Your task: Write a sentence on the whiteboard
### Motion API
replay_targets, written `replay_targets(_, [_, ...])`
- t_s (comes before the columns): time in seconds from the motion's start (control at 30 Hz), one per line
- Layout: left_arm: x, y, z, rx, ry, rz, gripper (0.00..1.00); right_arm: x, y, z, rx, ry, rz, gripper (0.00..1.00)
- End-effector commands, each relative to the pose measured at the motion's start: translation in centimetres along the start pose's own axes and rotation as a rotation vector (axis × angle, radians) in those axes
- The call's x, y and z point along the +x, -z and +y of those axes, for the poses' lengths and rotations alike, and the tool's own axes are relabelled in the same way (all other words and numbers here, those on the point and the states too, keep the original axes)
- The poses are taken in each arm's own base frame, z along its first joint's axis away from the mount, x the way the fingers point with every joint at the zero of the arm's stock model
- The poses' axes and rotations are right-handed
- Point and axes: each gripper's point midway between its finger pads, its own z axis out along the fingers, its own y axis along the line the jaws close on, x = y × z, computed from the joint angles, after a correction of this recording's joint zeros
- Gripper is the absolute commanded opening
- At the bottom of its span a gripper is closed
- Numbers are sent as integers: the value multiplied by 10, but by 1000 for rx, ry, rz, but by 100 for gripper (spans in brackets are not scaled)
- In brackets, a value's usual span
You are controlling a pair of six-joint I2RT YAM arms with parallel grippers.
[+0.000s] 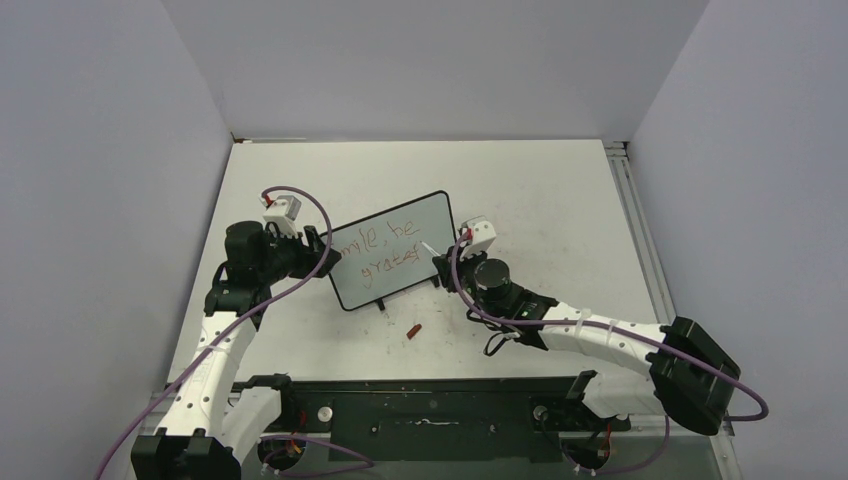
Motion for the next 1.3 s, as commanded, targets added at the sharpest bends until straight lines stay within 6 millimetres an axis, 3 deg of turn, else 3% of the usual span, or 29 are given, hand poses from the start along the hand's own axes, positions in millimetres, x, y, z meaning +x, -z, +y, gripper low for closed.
replay_targets(0.0, [-17,4,-6,20,-34,-54,56,-10,0,0,-1,1,-39,5])
replay_targets(0.9, [-18,3,-6,19,-35,-52,56,12,-18,-2,19,16,2,5])
replay_targets(1.27, [-18,3,-6,20,-35,-53,56,28,-14,-11,44,25,42,5])
